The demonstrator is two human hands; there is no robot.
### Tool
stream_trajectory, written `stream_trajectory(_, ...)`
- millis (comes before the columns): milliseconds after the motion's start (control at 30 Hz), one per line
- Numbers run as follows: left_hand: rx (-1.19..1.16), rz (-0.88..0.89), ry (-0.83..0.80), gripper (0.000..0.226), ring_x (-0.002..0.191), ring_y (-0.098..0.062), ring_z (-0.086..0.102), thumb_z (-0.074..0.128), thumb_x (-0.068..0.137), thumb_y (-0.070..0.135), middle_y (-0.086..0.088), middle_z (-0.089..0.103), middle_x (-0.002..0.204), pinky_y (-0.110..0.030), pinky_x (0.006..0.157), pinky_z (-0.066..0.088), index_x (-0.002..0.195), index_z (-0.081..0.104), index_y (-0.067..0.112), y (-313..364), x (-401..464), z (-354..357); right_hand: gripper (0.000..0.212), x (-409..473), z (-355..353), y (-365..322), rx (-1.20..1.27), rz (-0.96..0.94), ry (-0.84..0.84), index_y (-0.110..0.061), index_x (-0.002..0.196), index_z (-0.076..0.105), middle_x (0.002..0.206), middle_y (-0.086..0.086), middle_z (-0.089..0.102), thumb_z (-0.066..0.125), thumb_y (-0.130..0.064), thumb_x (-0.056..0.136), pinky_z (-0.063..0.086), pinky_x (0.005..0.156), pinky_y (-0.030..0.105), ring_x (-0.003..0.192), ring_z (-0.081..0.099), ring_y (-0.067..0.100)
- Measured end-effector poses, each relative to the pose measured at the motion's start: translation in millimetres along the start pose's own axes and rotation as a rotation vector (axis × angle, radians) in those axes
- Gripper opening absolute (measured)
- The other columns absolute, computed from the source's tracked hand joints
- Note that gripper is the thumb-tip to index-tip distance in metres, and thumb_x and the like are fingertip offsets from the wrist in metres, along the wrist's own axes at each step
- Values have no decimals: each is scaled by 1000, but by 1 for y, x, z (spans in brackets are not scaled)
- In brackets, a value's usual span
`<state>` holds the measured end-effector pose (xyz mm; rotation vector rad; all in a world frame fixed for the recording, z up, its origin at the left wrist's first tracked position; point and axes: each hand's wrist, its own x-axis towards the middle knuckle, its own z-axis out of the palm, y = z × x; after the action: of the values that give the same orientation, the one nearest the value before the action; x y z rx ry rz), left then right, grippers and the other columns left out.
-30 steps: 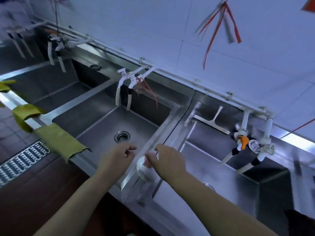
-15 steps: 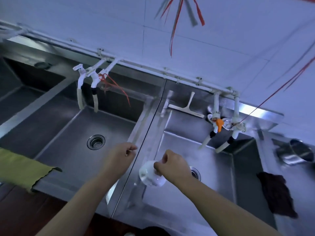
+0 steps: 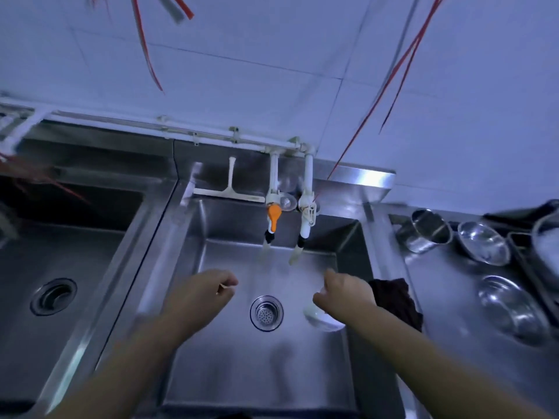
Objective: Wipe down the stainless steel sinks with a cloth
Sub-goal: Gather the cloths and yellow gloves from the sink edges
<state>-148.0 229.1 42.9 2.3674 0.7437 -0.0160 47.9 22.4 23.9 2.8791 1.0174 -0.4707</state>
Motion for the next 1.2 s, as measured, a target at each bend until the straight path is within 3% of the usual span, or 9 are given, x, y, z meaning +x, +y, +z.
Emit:
stream_trajectory(200, 18, -13, -76, 21, 87, -2, 56, 56, 90, 29, 16, 64, 108, -21, 82, 44, 109, 65, 32, 45, 43, 46, 19, 64, -26, 81, 94, 56, 65, -15, 88, 42, 71, 0, 51, 50, -31, 85, 30, 53, 27, 69, 49, 26)
stream_trajectory(333, 42, -63, -127, 23, 97, -3, 58, 55, 90, 30, 20, 62, 112, -22, 89, 44, 111, 63, 35, 58, 57, 63, 15, 116, -56, 99, 187, 83, 125, -9, 92, 45, 77, 4, 52, 51, -21, 85, 35, 61, 31, 76, 53, 30)
stream_trajectory(467, 38, -82, -120, 21, 95, -3, 58, 56, 90, 29, 20, 63, 111, -20, 86, 43, 109, 64, 35, 65, 70, 66, 14, 162, -84, 105, 222, 80, 199, -8, 94, 43, 80, 12, 55, 49, -16, 85, 35, 60, 32, 74, 53, 33)
stream_trajectory(600, 84, -92, -102, 24, 94, 0, 56, 54, 91, 28, 19, 61, 112, -13, 81, 39, 113, 62, 35, 71, 80, 63, 32, 204, -98, 109, 200, 43, 216, -1, 116, 44, 100, 19, 62, 47, -20, 91, 41, 69, 34, 91, 59, 36)
stream_trajectory(800, 115, -102, -102, 25, 94, 2, 56, 53, 93, 29, 19, 61, 113, -10, 78, 35, 116, 60, 35, 76, 88, 58, 29, 250, -113, 109, 218, 26, 211, -2, 112, 44, 104, 19, 59, 46, -22, 92, 36, 68, 33, 93, 56, 37)
stream_trajectory(1000, 137, -89, -103, 24, 94, 5, 57, 53, 93, 32, 20, 62, 113, -10, 79, 37, 116, 60, 36, 78, 95, 60, 27, 266, -117, 116, 142, -93, 253, -7, 109, 48, 102, 16, 61, 45, -30, 95, 47, 76, 38, 92, 60, 35)
stream_trajectory(1200, 146, -78, -113, 24, 96, 6, 56, 52, 94, 32, 21, 60, 114, -11, 82, 39, 116, 59, 37, 85, 97, 64, 32, 265, -112, 122, 114, -129, 320, -8, 111, 47, 106, 14, 56, 45, -36, 96, 38, 68, 33, 92, 56, 33)
